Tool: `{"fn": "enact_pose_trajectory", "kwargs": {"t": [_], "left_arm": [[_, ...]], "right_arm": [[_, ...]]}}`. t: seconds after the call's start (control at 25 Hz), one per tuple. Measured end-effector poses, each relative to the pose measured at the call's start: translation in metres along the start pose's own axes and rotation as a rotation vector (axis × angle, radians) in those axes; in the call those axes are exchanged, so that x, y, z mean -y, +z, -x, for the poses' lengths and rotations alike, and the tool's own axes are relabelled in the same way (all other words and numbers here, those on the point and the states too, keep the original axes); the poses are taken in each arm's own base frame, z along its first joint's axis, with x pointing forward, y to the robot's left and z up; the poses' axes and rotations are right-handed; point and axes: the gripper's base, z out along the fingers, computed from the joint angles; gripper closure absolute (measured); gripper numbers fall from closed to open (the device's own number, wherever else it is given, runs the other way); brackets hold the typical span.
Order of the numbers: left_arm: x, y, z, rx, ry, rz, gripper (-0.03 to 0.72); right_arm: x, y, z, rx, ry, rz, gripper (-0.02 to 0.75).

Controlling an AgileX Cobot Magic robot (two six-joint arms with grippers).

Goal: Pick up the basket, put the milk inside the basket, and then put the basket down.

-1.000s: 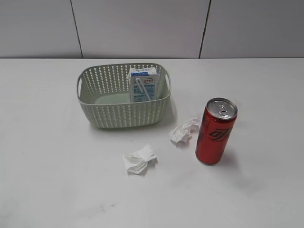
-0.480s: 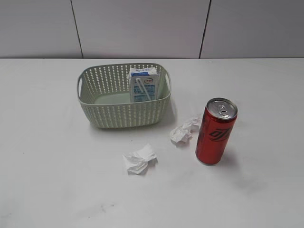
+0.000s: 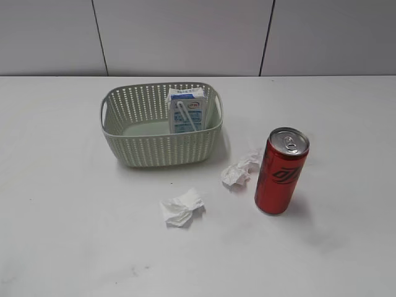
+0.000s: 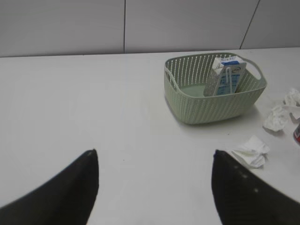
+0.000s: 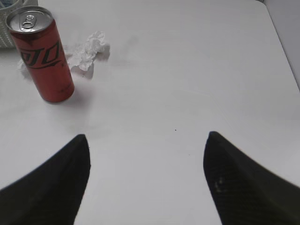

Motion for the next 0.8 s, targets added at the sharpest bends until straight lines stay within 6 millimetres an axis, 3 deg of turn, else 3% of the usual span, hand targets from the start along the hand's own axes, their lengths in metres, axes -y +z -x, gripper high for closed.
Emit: {"fn": "enact_pose_trajectory", "kwargs": {"t": [0.28, 0.8], "left_arm": [[-0.002, -0.001, -0.014, -0.074, 0.009, 0.016, 0.118], [-0.006, 0.0, -0.015, -0.082, 0.033, 0.054, 0.118]], "right_arm": [[0.0, 0.0, 0.0, 0.001, 0.0, 0.0, 0.146], [0.0, 0.0, 0.0, 0.001, 0.0, 0.0, 0.146]]}}
